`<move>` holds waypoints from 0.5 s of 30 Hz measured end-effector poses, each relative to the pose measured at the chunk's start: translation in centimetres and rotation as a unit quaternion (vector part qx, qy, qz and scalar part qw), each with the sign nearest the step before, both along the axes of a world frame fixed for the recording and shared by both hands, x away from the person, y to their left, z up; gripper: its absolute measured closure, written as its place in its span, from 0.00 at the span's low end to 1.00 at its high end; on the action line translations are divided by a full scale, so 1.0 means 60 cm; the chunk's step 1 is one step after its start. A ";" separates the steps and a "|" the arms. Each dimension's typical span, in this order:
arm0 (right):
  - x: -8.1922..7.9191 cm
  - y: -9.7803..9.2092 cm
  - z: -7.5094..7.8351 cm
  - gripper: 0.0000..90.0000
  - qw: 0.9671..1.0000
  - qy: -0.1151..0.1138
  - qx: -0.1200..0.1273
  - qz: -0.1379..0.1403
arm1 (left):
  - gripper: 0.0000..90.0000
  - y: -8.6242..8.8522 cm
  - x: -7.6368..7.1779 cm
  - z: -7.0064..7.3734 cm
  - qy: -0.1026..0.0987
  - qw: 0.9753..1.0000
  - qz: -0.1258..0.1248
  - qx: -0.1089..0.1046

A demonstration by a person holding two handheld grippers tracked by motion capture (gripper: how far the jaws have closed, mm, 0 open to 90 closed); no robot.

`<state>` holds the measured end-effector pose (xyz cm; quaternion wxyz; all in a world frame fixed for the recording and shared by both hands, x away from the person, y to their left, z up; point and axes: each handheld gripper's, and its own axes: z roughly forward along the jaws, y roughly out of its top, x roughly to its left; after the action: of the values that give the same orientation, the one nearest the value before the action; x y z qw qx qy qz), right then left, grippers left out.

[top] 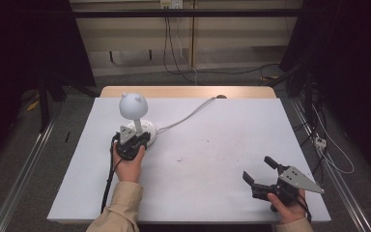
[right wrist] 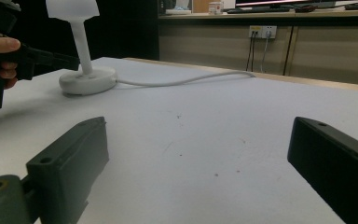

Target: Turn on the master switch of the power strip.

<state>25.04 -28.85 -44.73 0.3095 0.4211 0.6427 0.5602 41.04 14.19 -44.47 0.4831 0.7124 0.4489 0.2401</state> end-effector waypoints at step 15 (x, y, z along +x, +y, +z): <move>0.000 0.000 0.000 0.05 1.000 -0.001 -0.002 0.001 | 1.00 -0.007 0.010 -0.002 0.001 1.000 -0.002 0.003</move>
<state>25.05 -28.86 -44.72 0.3106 0.4194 0.6441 0.5593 41.66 13.76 -44.57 0.4808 0.7149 0.4473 0.2400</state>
